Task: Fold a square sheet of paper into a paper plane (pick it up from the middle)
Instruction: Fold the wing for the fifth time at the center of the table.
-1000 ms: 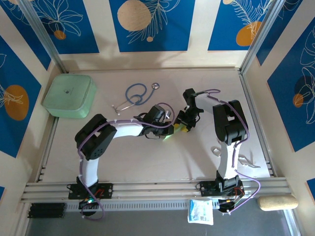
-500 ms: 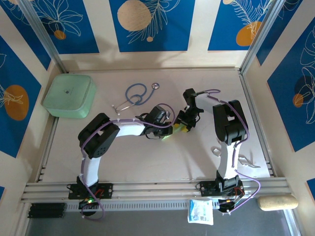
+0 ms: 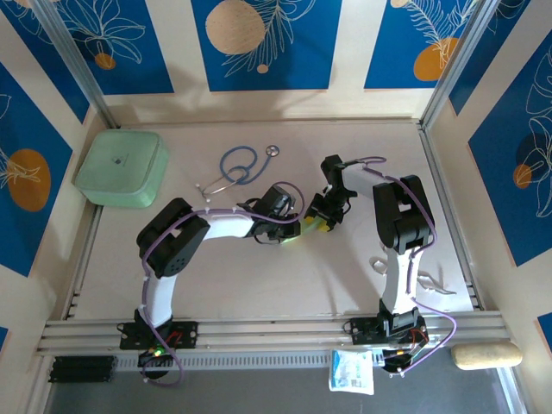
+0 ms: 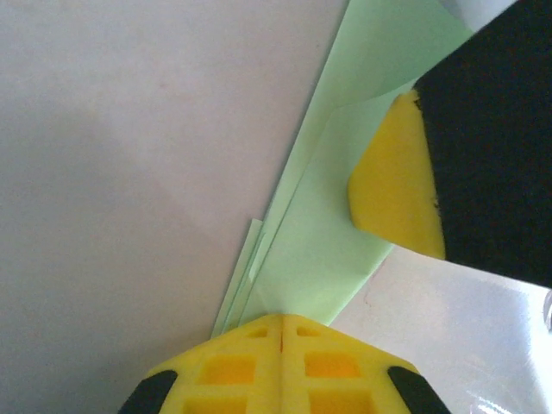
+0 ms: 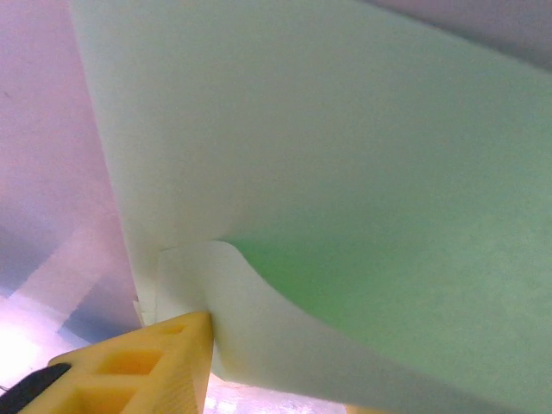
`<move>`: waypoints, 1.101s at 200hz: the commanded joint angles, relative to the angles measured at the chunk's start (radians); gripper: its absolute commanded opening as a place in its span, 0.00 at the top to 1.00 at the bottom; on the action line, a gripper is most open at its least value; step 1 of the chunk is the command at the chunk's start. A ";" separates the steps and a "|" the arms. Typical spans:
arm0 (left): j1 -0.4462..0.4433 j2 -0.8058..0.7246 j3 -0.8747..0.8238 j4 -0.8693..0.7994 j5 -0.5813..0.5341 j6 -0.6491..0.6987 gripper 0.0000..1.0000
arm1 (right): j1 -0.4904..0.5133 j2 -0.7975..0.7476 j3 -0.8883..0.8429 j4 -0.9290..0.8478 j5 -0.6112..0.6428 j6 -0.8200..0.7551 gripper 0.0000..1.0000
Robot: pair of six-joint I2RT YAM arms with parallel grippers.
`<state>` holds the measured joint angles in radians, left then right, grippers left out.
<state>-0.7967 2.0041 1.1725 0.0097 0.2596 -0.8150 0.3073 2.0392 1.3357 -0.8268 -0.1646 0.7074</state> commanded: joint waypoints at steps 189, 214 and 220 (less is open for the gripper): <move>0.022 0.059 0.051 -0.164 0.000 -0.157 1.00 | -0.066 -0.416 -0.453 0.652 -0.270 -0.060 0.74; 0.024 0.054 0.034 -0.138 0.006 -0.186 1.00 | -0.061 -0.365 -0.458 0.702 -0.295 -0.057 0.82; 0.025 0.051 0.028 -0.129 0.009 -0.194 1.00 | -0.060 -0.350 -0.457 0.710 -0.302 -0.057 0.82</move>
<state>-0.7856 2.0312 1.2377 -0.0803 0.2829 -0.9653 0.2405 1.6398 0.8886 -0.2123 -0.4004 0.6556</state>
